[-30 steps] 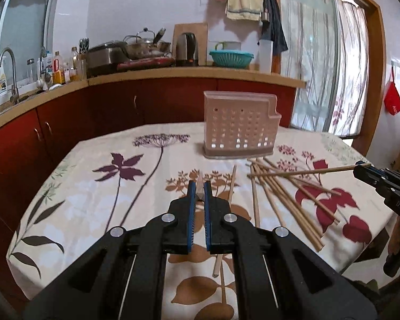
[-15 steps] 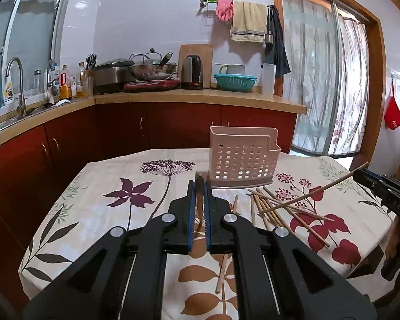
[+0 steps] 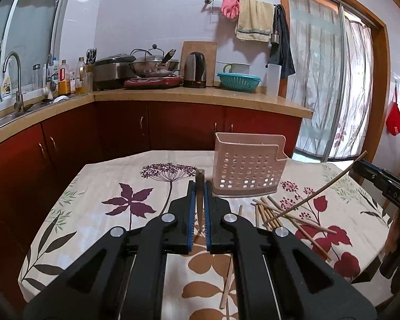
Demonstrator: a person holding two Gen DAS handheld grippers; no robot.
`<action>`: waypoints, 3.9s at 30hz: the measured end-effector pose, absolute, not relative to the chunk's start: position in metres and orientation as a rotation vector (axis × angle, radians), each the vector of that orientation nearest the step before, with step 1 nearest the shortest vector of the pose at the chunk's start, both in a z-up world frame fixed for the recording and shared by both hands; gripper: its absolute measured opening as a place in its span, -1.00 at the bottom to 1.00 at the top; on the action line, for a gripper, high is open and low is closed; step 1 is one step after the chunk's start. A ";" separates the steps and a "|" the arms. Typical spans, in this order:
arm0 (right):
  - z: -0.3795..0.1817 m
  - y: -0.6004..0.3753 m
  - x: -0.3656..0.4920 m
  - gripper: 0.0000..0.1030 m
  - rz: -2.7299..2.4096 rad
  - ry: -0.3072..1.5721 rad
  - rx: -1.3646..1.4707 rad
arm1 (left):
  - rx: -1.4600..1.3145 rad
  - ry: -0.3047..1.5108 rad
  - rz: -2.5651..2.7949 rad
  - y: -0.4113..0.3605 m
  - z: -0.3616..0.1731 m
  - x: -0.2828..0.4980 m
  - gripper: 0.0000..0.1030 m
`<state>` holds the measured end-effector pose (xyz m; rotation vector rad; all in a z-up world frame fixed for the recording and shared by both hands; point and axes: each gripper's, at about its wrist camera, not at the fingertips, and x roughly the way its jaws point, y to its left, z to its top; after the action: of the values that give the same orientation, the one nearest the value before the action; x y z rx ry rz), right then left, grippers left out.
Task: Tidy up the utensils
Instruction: 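Carry both held chopsticks upright over the pink utensil holder with both tools, then open both tools to drop the chopsticks into the pink holder, then move both open tools back down to the loose chopsticks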
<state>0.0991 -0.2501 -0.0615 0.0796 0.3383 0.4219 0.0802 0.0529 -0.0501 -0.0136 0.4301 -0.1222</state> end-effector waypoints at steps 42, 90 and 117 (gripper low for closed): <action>0.055 -0.263 0.186 -0.87 0.413 0.139 0.072 | -0.075 0.252 -0.305 0.029 0.081 0.166 -0.87; -0.009 -0.286 0.207 0.23 0.319 0.249 0.097 | 0.008 0.319 -0.241 0.002 -0.009 0.201 0.52; -0.210 -0.309 0.138 -0.60 0.238 0.760 0.075 | -0.055 0.558 -0.102 0.040 -0.142 0.095 0.52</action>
<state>0.1379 -0.3085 -0.2100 0.0754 0.7601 0.2383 0.0951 0.0400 -0.1415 -0.0550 0.5582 -0.1017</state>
